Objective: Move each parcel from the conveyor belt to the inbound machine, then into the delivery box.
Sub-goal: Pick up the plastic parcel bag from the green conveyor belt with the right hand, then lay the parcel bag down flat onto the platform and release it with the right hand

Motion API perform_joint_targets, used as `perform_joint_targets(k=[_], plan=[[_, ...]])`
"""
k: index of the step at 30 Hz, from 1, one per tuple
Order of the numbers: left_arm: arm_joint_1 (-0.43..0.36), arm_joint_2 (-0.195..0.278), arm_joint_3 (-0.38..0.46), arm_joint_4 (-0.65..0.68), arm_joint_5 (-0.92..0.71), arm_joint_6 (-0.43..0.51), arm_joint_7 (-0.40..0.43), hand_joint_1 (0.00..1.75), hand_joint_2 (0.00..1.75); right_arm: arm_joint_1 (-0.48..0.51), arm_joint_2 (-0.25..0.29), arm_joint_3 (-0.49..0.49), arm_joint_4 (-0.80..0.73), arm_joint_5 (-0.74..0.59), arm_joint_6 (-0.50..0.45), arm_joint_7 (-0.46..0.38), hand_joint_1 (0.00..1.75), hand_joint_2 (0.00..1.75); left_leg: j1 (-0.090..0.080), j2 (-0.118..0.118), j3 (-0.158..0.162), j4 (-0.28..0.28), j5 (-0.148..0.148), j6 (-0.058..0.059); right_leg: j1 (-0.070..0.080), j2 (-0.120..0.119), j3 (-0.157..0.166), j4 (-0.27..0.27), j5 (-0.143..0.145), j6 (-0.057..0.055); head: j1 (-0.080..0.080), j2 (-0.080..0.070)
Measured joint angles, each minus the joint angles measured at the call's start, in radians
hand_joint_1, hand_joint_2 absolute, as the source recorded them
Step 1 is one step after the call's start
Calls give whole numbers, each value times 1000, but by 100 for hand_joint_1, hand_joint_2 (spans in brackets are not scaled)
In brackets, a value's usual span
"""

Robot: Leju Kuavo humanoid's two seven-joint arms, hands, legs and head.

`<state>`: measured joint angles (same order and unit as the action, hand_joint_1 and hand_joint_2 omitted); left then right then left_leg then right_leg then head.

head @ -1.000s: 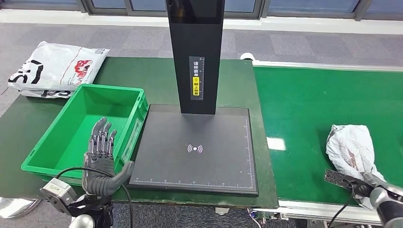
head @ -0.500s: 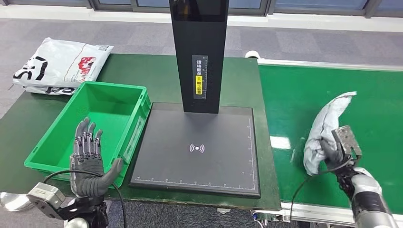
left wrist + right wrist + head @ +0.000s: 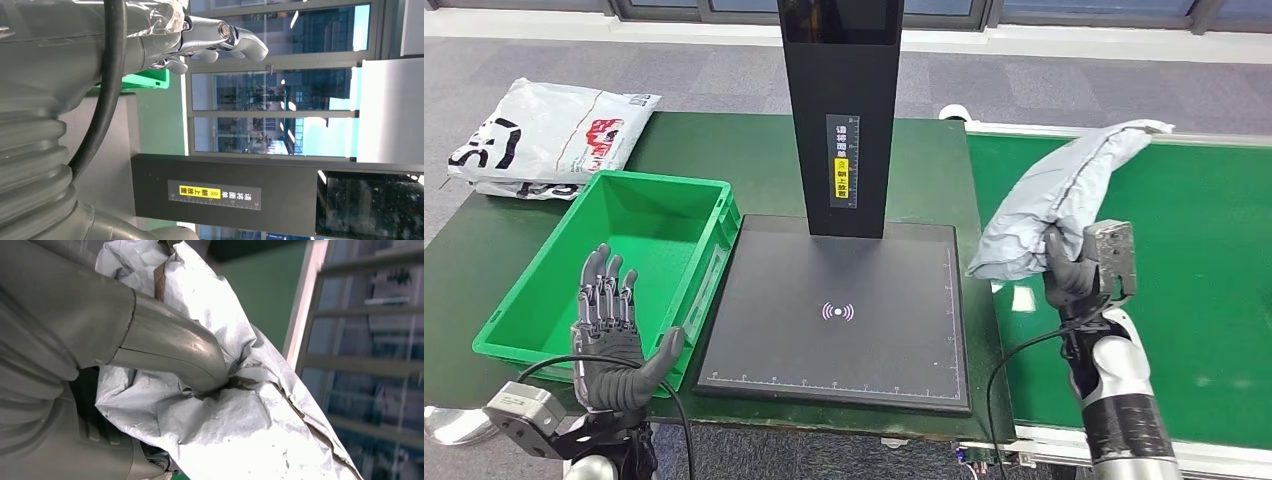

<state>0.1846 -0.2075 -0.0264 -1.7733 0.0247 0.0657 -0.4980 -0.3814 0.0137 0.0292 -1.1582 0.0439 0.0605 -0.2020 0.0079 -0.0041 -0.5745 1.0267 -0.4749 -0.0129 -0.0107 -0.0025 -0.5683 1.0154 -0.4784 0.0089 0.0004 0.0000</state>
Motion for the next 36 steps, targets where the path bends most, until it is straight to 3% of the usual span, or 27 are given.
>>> perform_joint_targets(k=[5,11,18,25,29,36], plan=[[-5,0,-17,8,7,4,2,0,175,-15,44,129,-1,24,-14,11,175,175,0,0,-1,0,0,0,0,0,0,0,0,0,0,0],[-16,0,-25,15,10,14,3,0,175,-121,100,296,99,3,-14,32,175,175,0,2,-2,0,1,-2,0,2,-3,1,1,-2,0,0],[-17,0,-30,18,14,23,3,0,175,-169,133,376,167,-16,8,47,175,175,0,1,-3,0,2,-2,0,1,-4,1,1,-2,0,0],[-30,0,-30,23,30,60,-3,0,175,-203,252,486,301,-60,62,48,175,175,0,5,-4,-1,2,-4,3,5,-7,1,2,-4,0,0],[-28,0,-30,23,34,73,-6,0,175,-199,289,551,328,-107,78,48,6,175,1,4,-4,-1,3,-4,3,4,-7,2,2,-4,0,0],[-27,0,-30,23,46,78,-9,0,175,-184,304,635,334,-186,126,71,0,175,1,4,-4,-1,3,-4,2,4,-7,2,2,-4,0,0]])
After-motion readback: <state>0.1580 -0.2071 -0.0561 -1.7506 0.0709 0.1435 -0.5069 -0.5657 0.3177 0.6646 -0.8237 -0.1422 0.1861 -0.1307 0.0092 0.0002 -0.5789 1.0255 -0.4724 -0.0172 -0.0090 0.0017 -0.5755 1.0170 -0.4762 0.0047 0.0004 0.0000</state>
